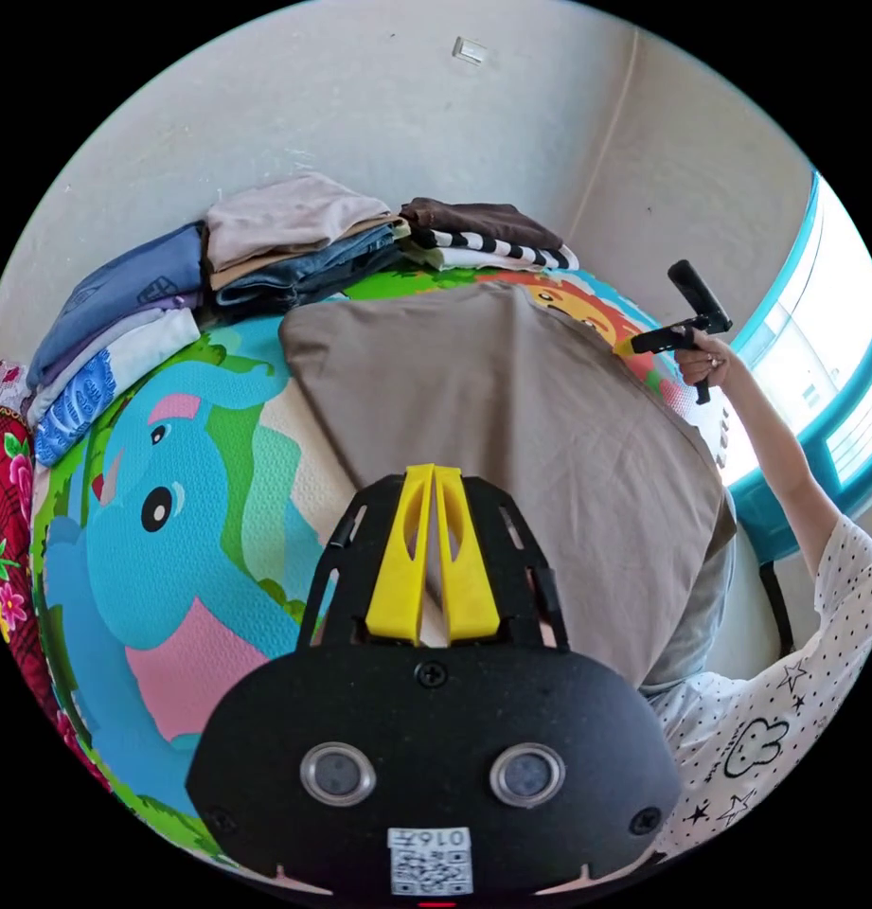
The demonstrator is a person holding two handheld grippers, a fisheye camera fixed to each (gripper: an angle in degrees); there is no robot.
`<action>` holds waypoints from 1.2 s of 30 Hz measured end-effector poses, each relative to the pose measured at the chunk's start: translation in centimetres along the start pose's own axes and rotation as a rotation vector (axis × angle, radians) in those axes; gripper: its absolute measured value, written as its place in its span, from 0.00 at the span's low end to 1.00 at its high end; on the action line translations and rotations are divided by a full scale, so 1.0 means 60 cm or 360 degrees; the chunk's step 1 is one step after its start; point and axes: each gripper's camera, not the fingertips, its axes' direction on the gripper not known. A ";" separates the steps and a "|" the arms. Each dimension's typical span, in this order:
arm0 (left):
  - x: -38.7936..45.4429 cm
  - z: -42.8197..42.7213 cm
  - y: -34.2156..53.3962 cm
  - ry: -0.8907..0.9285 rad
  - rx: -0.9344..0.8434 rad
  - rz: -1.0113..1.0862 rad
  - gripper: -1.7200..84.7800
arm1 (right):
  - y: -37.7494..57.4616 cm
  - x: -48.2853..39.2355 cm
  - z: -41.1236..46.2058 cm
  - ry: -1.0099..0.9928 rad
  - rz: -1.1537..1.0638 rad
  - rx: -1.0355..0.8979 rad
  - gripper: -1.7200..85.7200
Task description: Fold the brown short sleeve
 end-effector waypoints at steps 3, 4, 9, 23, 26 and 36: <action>-0.014 0.003 -0.022 -0.0115 -0.0078 -0.0031 0.01 | -0.003 0.012 -0.021 0.0047 -0.0003 0.0005 0.03; -0.017 0.004 -0.026 -0.0146 -0.0097 -0.0036 0.01 | -0.003 0.015 -0.028 0.0044 -0.0003 0.0013 0.03; -0.053 -0.012 -0.051 -0.0117 -0.0066 -0.0039 0.01 | 0.008 0.060 -0.086 0.0117 0.0046 0.0101 0.02; -0.377 -0.052 -0.283 0.0397 0.0094 -0.0713 0.13 | -0.056 0.068 -0.116 0.0077 0.0052 0.0195 0.12; -0.443 -0.024 -0.313 0.0547 0.0130 -0.0864 0.12 | -0.095 0.084 -0.118 0.0078 0.0098 0.0255 0.12; -0.452 -0.023 -0.400 0.0654 0.0172 -0.0309 0.09 | -0.259 0.074 -0.085 0.0332 0.0152 0.0282 0.13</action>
